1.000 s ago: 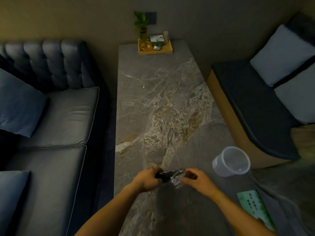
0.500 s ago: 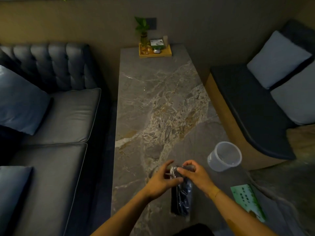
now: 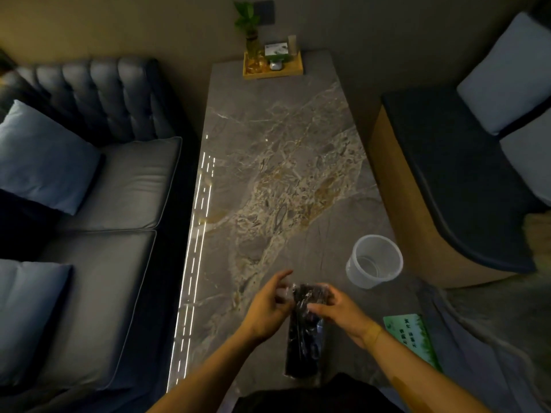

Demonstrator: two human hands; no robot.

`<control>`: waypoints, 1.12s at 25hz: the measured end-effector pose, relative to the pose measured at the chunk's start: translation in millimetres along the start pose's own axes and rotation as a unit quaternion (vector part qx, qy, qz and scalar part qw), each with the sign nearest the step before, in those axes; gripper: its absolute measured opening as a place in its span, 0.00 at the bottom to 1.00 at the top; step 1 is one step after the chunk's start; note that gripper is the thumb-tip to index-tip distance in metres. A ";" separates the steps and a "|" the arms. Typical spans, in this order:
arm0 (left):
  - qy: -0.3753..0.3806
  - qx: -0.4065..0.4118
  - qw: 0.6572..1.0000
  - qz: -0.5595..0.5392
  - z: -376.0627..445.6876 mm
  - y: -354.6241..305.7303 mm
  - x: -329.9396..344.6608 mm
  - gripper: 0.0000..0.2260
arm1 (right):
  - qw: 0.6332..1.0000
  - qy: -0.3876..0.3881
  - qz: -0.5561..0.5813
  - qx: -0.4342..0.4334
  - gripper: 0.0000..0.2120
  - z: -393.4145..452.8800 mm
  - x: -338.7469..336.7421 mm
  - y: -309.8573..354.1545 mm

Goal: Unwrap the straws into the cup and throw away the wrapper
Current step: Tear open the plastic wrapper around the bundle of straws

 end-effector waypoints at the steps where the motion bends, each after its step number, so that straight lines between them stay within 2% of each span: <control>1: 0.029 0.011 0.999 0.044 -2.0 -1.8 3.8 0.30 | 1.000 0.001 -0.006 0.000 0.22 0.0 -2.3 0.3; 3: 0.077 0.024 0.972 0.222 -5.3 -3.1 7.3 0.36 | 1.000 0.013 -0.021 0.005 0.20 0.1 -5.1 1.0; 5: 0.050 0.049 0.904 0.422 -6.3 -8.4 5.0 0.37 | 0.999 0.037 -0.031 0.019 0.19 -1.1 -6.3 -0.3; 7: 0.022 0.093 0.866 0.492 -5.7 -18.2 6.4 0.29 | 0.997 0.063 -0.035 0.029 0.20 -2.3 -5.9 -1.5; 8: 0.019 0.104 0.867 0.487 -4.9 -23.0 6.9 0.24 | 0.996 0.078 -0.037 0.032 0.20 -3.3 -5.1 -2.4; 10: 0.015 0.109 0.890 0.442 -2.5 -29.3 5.3 0.15 | 0.993 0.108 -0.041 0.031 0.25 -5.3 -3.5 -3.2; 12: -0.005 0.105 0.926 0.362 0.0 -35.6 1.2 0.09 | 0.988 0.142 -0.049 0.031 0.36 -7.6 -0.8 -3.3; 15: -0.038 0.056 0.989 0.134 3.1 -38.4 -4.9 0.03 | 0.984 0.162 -0.074 0.023 0.47 -8.7 1.2 -4.4; 17: -0.055 0.016 0.998 -0.015 5.3 -34.6 -4.8 0.03 | 0.986 0.143 -0.085 0.009 0.48 -7.9 1.1 -2.6; 21: -0.093 -0.032 0.983 -0.155 8.7 -24.0 -4.8 0.09 | 0.980 0.139 -0.142 -0.019 0.48 -7.5 3.2 2.7; 23: -0.105 -0.054 0.969 -0.217 9.1 -16.6 -3.9 0.09 | 0.980 0.123 -0.156 -0.027 0.41 -5.6 2.0 3.1; 26: -0.107 -0.097 0.950 -0.276 7.3 -7.3 3.9 0.09 | 0.991 0.060 -0.111 -0.052 0.19 -1.2 -0.5 7.3; 28: -0.091 -0.111 0.944 -0.296 7.1 -4.9 10.8 0.11 | 0.993 0.018 -0.097 -0.061 0.10 -0.3 -0.4 11.4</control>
Point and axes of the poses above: each hand's wrist, its own z-axis towards the middle knuckle, its own x-axis out of the palm, y = z × x, the point moved 7 cm from there along z, towards the middle knuckle, and after that the axes turned 14 degrees about y, right-handed, at the moved point
